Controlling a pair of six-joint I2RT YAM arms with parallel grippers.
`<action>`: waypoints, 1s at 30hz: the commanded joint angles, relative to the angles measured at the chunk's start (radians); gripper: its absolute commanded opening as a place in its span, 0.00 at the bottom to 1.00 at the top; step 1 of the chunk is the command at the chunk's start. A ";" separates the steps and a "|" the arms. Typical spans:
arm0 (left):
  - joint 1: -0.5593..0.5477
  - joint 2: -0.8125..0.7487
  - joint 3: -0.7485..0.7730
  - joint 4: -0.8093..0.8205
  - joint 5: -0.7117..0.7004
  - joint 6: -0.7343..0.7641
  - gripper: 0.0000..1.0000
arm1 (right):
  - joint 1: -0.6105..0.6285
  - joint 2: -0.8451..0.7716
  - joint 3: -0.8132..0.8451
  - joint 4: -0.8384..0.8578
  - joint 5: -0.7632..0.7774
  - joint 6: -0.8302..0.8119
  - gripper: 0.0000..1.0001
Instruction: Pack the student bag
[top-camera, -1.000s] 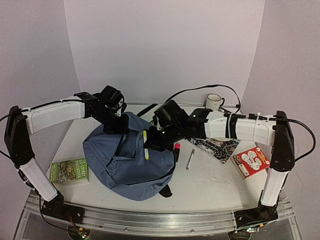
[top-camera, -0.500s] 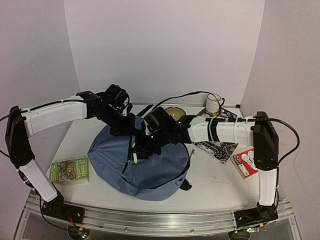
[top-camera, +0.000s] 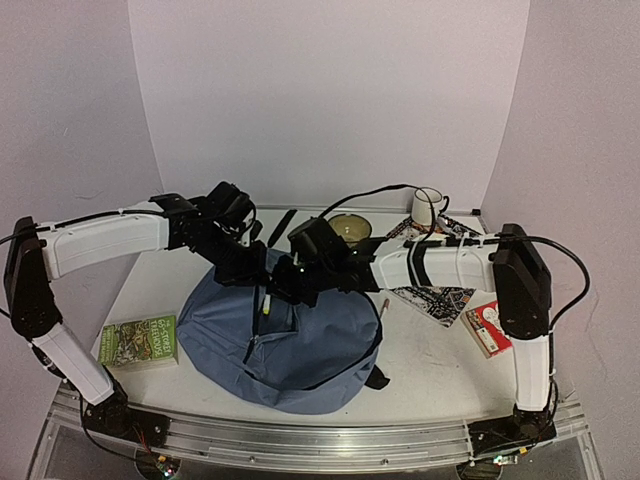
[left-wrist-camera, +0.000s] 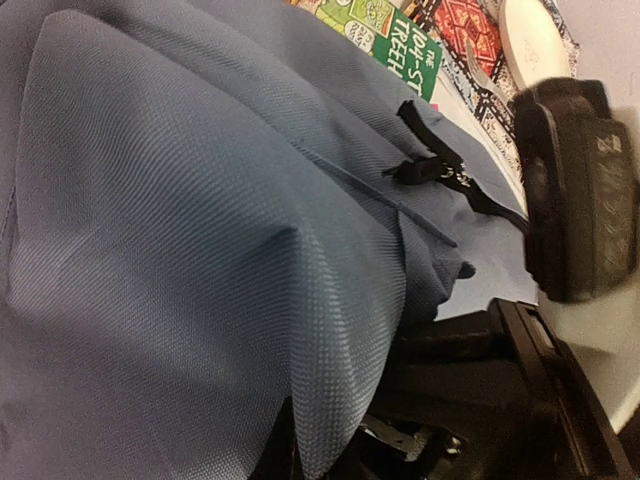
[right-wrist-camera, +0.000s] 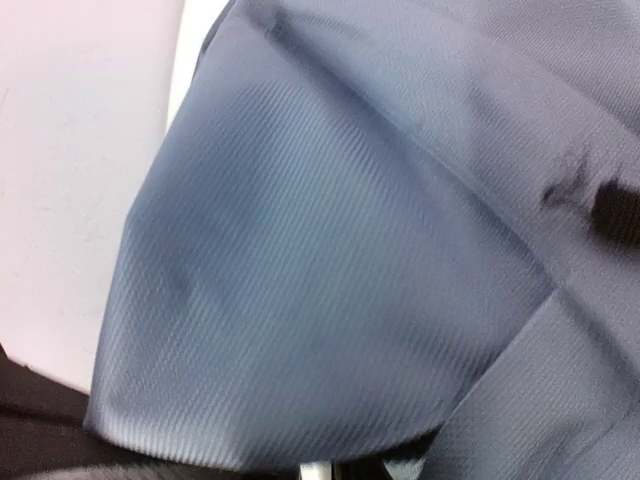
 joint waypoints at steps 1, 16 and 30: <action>-0.004 -0.079 -0.003 0.054 0.006 -0.015 0.00 | 0.000 0.027 0.008 0.109 -0.014 0.036 0.10; 0.015 -0.094 -0.049 0.086 -0.060 -0.012 0.00 | 0.008 -0.056 -0.055 0.068 -0.079 -0.098 0.39; 0.033 -0.119 -0.120 0.086 -0.099 -0.001 0.00 | -0.005 -0.310 -0.199 -0.290 0.147 -0.222 0.52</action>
